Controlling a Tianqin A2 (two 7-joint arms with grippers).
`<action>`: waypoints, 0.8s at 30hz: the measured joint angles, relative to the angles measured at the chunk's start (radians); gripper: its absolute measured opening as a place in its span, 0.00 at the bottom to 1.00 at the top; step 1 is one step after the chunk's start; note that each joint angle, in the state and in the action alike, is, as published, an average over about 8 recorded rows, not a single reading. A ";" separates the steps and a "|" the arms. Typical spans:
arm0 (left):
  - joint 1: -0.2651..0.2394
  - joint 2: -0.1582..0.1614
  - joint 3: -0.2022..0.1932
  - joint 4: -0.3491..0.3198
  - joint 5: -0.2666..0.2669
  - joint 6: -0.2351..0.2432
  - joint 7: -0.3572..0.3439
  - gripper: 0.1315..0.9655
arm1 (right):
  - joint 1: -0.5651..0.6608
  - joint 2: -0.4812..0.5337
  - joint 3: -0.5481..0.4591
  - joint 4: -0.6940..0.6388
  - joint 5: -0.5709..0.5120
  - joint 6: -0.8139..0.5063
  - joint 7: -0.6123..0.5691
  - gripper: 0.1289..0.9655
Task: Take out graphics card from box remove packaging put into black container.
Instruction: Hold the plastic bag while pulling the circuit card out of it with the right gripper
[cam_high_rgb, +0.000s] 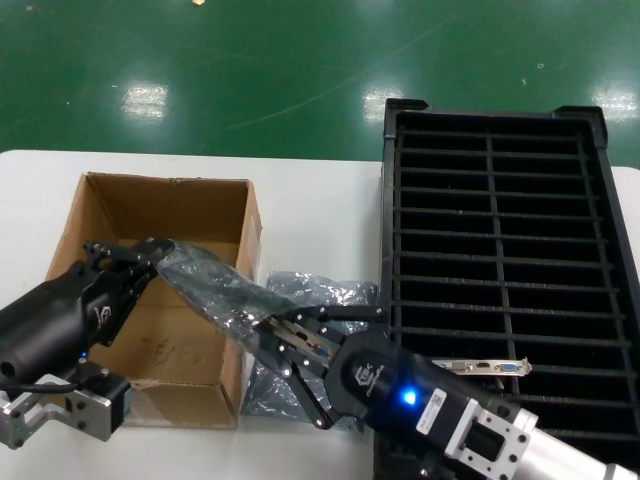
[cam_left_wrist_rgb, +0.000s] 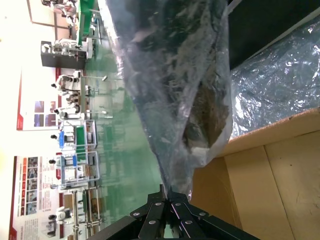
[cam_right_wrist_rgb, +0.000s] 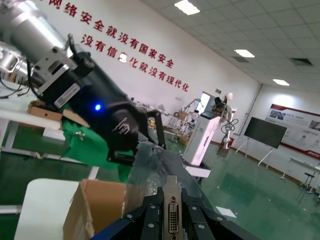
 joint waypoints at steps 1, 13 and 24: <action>0.000 0.000 0.000 0.000 0.000 0.000 0.000 0.01 | -0.002 0.002 0.001 -0.001 0.000 -0.001 -0.004 0.07; 0.000 0.000 0.000 0.000 0.000 0.000 0.000 0.01 | -0.017 -0.008 0.029 -0.005 -0.007 0.052 -0.015 0.07; 0.000 0.000 0.000 0.000 0.000 0.000 0.000 0.01 | -0.048 0.021 0.045 0.047 0.044 0.004 0.020 0.07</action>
